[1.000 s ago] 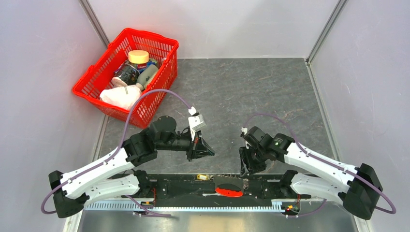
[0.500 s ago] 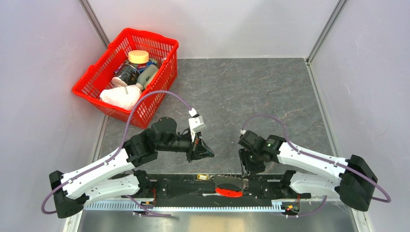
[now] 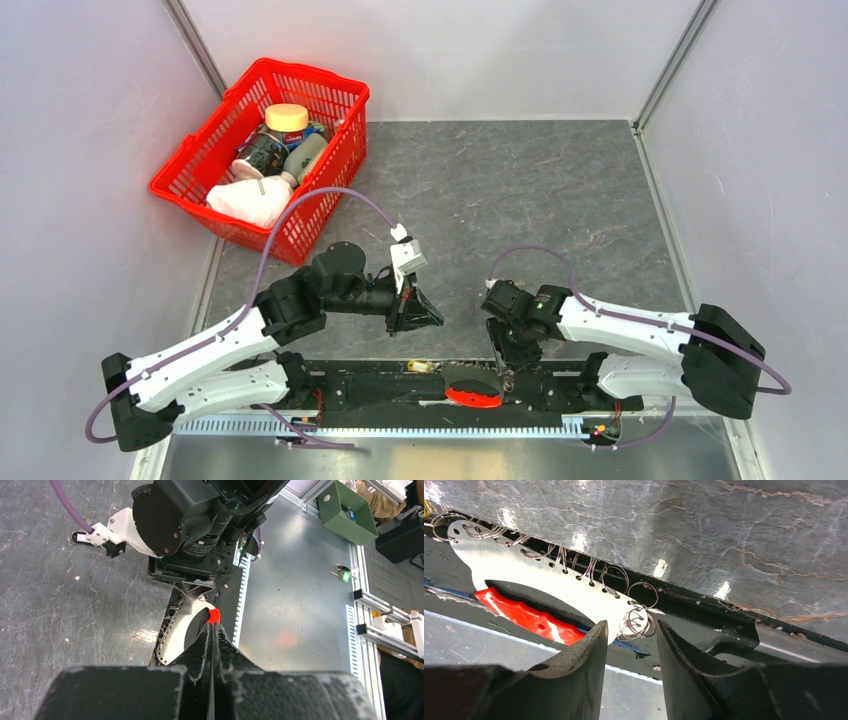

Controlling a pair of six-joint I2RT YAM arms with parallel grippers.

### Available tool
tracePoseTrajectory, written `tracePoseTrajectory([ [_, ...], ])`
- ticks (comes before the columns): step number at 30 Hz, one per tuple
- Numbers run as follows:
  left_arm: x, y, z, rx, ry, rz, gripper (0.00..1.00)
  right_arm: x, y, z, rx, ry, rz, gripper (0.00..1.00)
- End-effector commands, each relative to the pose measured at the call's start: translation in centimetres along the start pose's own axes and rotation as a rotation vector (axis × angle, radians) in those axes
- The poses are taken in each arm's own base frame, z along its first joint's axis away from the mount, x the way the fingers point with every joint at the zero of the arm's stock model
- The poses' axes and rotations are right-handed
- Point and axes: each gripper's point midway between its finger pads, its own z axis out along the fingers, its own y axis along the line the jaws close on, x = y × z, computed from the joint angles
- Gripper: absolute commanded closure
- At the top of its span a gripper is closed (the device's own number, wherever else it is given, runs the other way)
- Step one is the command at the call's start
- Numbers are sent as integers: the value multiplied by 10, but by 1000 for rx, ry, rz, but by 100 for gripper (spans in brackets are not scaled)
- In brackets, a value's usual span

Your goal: Put the keys on the keyring

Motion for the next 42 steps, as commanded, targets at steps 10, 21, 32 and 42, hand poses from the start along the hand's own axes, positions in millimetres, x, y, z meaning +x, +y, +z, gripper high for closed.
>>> tracePoseTrajectory([
  [10, -5, -6, 2, 31, -24, -2, 98, -1, -9, 9, 73, -17, 3, 61],
  [21, -5, -6, 2, 35, -25, -2, 98, 3, -13, 4, 97, -14, -7, 71],
  [32, -7, -8, 1, 39, -33, 0, 98, 0, -11, -2, 99, -31, -11, 95],
  [42, -10, -11, -2, 46, -44, 4, 98, -13, 19, -38, 6, -108, -38, 100],
])
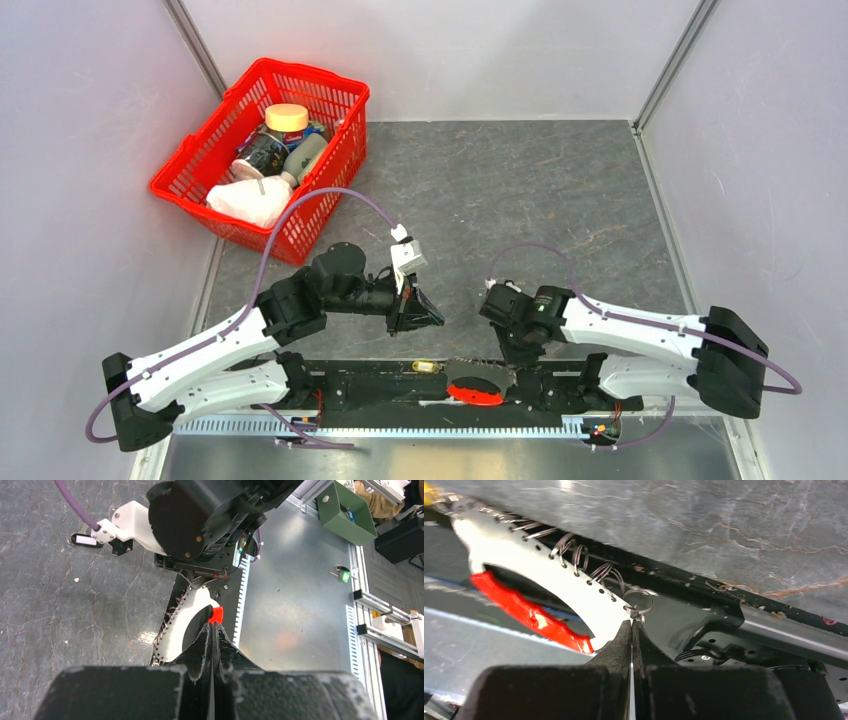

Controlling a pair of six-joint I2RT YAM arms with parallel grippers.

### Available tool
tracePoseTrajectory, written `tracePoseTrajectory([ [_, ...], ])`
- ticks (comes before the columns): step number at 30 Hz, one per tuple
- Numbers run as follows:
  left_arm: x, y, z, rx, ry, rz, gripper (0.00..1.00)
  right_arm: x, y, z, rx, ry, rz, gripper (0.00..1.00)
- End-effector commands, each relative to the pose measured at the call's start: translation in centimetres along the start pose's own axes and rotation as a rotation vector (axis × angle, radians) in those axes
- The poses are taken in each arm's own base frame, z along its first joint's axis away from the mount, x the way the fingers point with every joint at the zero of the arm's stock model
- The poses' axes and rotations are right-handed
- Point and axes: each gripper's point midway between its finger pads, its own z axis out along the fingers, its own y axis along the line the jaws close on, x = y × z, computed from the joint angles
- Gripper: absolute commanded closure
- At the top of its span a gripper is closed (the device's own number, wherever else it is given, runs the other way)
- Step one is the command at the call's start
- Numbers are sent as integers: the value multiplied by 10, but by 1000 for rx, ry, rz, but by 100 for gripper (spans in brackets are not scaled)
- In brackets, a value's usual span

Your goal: Put the keys on the keyring

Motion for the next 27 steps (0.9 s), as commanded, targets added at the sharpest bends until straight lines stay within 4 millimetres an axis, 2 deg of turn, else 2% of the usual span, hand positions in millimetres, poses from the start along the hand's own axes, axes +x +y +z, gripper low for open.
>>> tracePoseTrajectory([
  [1, -11, -12, -4, 42, -42, 4, 98, -24, 30, -41, -103, -117, -9, 100],
  [6, -20, -21, -12, 64, -74, 12, 98, -38, 64, -87, -269, -195, -66, 100],
  [17, -48, -54, -38, 158, -180, 47, 98, -59, 117, -175, -515, -329, -282, 100],
  [27, -70, -74, -51, 218, -253, 74, 97, -58, 150, -239, -719, -417, -481, 100],
])
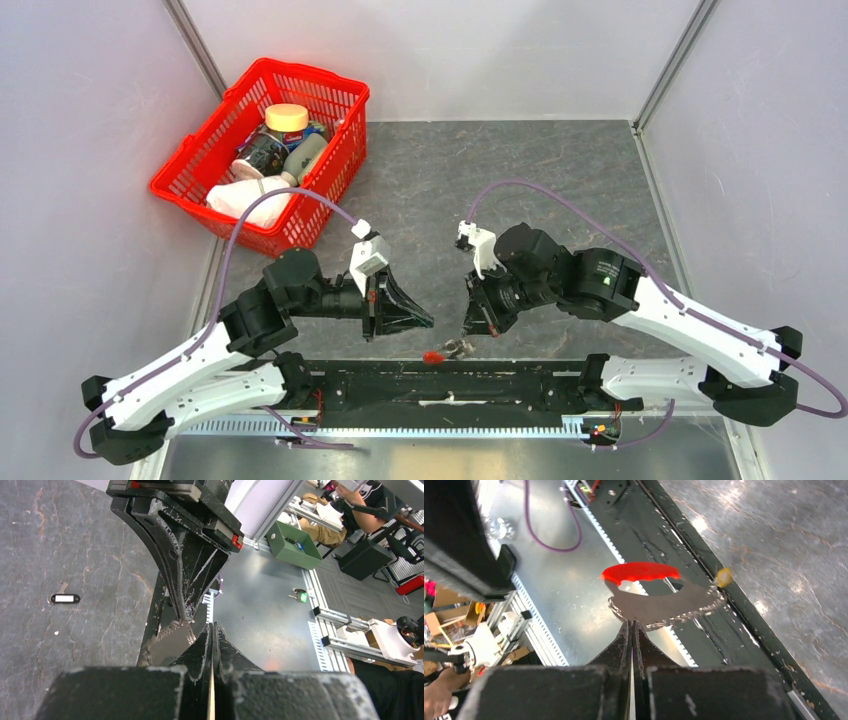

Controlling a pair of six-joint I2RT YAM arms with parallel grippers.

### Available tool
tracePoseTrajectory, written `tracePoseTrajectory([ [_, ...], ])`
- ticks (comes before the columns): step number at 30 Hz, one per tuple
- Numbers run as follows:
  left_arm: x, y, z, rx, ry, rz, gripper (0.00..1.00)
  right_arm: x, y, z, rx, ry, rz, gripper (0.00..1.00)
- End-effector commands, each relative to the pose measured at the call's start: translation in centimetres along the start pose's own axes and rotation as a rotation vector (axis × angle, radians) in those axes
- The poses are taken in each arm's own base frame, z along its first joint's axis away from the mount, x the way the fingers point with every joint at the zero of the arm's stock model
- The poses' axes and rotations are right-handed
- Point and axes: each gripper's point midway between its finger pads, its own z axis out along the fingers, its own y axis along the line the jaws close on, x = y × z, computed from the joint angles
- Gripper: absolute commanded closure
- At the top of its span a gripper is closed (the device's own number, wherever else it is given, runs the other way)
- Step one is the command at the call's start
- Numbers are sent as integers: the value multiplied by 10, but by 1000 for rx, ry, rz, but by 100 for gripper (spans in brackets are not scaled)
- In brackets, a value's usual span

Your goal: Put the keys on the keyring

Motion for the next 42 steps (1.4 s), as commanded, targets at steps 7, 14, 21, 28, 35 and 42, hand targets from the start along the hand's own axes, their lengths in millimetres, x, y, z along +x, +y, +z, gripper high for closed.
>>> tracePoseTrajectory([
  [7, -31, -22, -3, 71, -91, 17, 93, -30, 60, -30, -249, -61, -224, 100],
  [14, -30, -23, 4, 106, -94, 3, 69, -45, 75, -43, -278, -95, -302, 100],
  [21, -29, -26, 5, 130, -108, -9, 58, -58, 82, -53, -275, -132, -342, 100],
  [28, -33, -30, 5, 154, -131, -9, 58, -64, 90, -60, -299, -153, -363, 100],
  [35, -36, -30, 7, 161, -142, -10, 58, -65, 94, -61, -317, -160, -374, 100],
  [42, -32, -24, 14, 155, -124, -28, 61, -71, 96, -66, -318, -190, -382, 100],
])
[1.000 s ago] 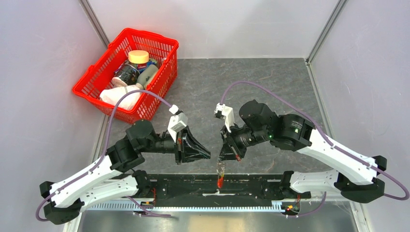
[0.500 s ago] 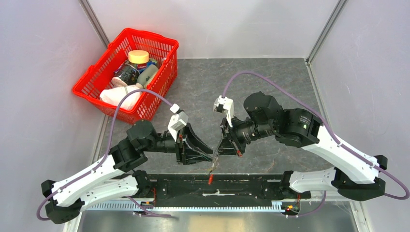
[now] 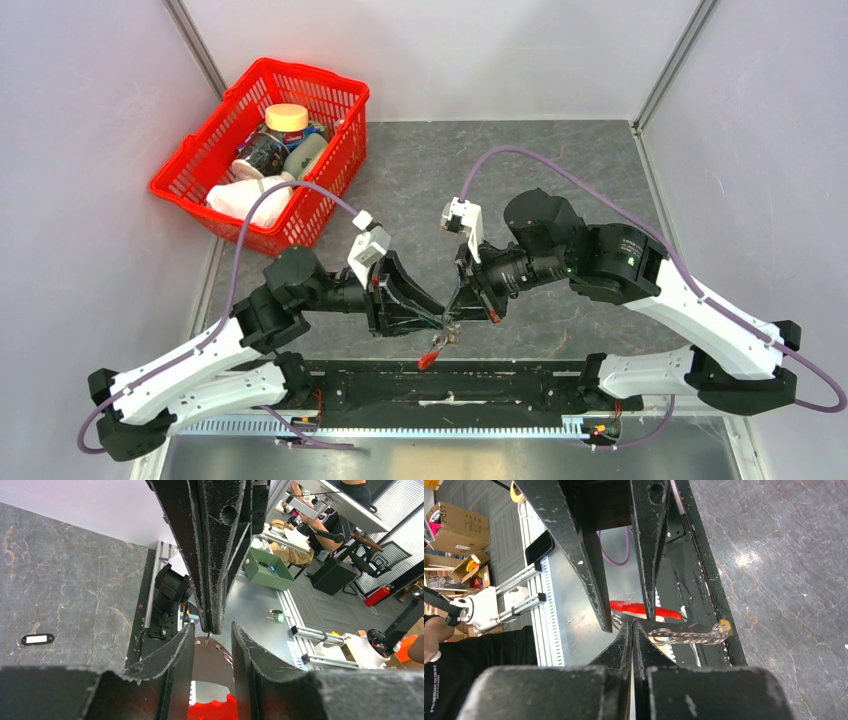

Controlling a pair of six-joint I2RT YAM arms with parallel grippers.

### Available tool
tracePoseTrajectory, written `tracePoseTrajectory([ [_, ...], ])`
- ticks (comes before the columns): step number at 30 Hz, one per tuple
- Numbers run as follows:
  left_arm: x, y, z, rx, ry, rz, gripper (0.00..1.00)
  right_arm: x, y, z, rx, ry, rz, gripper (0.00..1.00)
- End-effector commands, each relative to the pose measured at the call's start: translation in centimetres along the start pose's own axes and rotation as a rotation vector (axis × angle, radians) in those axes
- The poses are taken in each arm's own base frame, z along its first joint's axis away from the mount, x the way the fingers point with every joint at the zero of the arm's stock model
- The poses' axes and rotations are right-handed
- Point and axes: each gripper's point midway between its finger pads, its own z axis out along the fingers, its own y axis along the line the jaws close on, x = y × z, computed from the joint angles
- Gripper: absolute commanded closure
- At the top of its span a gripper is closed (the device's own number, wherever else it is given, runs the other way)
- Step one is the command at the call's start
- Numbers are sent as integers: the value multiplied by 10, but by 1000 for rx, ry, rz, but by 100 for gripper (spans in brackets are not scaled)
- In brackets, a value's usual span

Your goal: Put the keys on the keyring

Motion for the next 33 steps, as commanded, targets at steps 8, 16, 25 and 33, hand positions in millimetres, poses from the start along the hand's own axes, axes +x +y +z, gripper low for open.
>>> tracePoseTrajectory([
  [8, 2, -2, 4, 30, 0, -17, 63, -28, 23, -19, -57, -113, -85, 100],
  [16, 1, -1, 6, 34, -1, -10, 70, -29, 24, -20, -60, -121, -87, 100],
  [25, 0, -2, 11, 56, 7, -12, 98, -31, 26, -20, -71, -130, -83, 100],
  [33, -1, -7, 9, 82, -12, 9, 98, -35, 28, -19, -76, -151, -73, 100],
])
